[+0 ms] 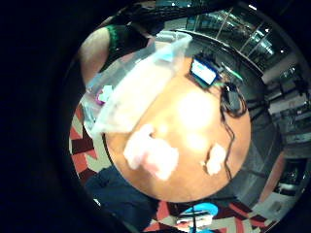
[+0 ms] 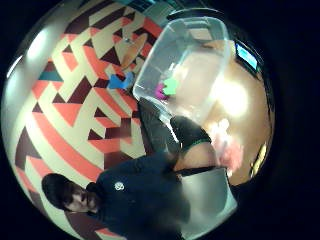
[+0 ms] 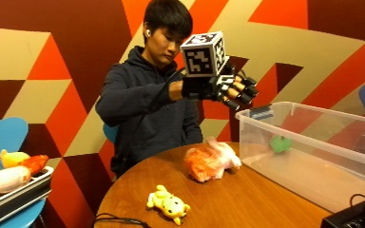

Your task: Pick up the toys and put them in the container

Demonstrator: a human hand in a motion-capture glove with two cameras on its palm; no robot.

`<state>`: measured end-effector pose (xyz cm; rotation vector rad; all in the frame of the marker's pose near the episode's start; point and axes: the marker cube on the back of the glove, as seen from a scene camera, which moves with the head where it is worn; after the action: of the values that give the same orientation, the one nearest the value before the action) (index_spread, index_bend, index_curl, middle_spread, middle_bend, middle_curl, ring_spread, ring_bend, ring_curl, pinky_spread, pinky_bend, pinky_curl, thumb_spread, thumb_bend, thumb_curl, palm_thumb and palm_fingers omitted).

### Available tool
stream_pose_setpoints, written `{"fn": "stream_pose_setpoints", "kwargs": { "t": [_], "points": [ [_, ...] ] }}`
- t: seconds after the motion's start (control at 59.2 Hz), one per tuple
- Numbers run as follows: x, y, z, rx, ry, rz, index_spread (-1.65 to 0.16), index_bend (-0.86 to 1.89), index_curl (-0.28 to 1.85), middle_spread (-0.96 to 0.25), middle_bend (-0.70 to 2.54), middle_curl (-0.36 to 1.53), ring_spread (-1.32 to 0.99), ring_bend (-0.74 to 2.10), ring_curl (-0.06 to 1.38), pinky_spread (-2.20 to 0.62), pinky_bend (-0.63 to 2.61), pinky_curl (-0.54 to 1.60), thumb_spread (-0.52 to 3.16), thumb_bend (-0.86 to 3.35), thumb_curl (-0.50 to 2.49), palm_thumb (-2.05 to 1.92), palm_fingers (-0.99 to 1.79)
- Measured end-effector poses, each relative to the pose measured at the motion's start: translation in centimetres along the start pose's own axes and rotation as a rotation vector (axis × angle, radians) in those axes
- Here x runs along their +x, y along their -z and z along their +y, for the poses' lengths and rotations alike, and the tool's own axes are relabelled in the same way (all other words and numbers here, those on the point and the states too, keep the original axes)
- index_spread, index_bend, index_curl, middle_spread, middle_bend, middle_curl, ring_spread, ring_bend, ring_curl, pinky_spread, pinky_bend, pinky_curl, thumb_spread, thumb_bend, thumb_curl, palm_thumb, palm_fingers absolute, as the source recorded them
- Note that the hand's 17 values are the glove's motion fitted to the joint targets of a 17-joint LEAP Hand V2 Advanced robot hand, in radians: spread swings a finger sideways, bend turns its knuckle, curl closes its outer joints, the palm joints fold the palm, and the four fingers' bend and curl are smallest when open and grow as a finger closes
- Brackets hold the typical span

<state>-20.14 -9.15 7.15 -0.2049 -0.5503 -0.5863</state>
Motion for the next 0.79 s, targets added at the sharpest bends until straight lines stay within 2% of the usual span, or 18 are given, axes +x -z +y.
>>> {"fn": "stream_pose_setpoints", "kwargs": {
  "t": [0.135, 0.27, 0.557, 0.608, 0.659, 0.675, 0.743, 0.794],
  "points": [
    [4.1, -1.8, 3.2, -0.192, -0.106, 0.067, -0.13, 0.12, 0.23, 0.01, 0.17, 0.48, -0.02, 0.42, 0.29, -0.04, 1.03, 0.33, 1.30, 0.05, 0.44, 0.23, -0.13],
    [6.8, -5.5, 4.4, -0.311, -0.186, 0.117, -0.13, 0.10, 0.23, 0.02, 0.16, 0.44, -0.01, 0.37, 0.28, -0.03, 1.03, 0.32, 1.31, 0.02, 0.41, 0.25, -0.19],
    [6.1, -16.2, 5.2, -0.450, -0.084, 0.149, -0.14, 0.07, 0.20, 0.03, 0.19, 0.40, -0.01, 0.39, 0.30, -0.03, 1.03, 0.30, 1.31, 0.01, 0.39, 0.31, -0.11],
    [6.3, -17.2, 5.1, -0.432, -0.079, 0.164, -0.14, 0.04, 0.18, 0.02, 0.22, 0.41, -0.02, 0.53, 0.33, -0.04, 1.07, 0.31, 1.32, 0.03, 0.39, 0.36, 0.02],
    [6.4, -17.9, 4.8, -0.392, -0.074, 0.164, -0.14, -0.02, 0.12, 0.01, 0.25, 0.41, -0.08, 0.83, 0.38, -0.08, 1.13, 0.30, 1.34, 0.05, 0.40, 0.41, 0.29],
    [6.4, -18.0, 4.7, -0.378, -0.070, 0.161, -0.13, 0.00, 0.12, 0.01, 0.30, 0.43, -0.11, 0.95, 0.41, -0.12, 1.13, 0.30, 1.36, 0.07, 0.41, 0.44, 0.46],
    [6.7, -17.9, 4.4, -0.343, -0.057, 0.161, -0.13, 0.14, 0.12, -0.03, 0.43, 0.46, -0.17, 1.06, 0.43, -0.21, 1.08, 0.27, 1.41, 0.12, 0.43, 0.54, 0.76],
    [6.9, -17.6, 4.1, -0.333, -0.051, 0.167, -0.14, 0.17, 0.13, -0.06, 0.48, 0.50, -0.20, 1.10, 0.46, -0.26, 1.10, 0.30, 1.36, 0.16, 0.48, 0.64, 0.83]
  ]
}}
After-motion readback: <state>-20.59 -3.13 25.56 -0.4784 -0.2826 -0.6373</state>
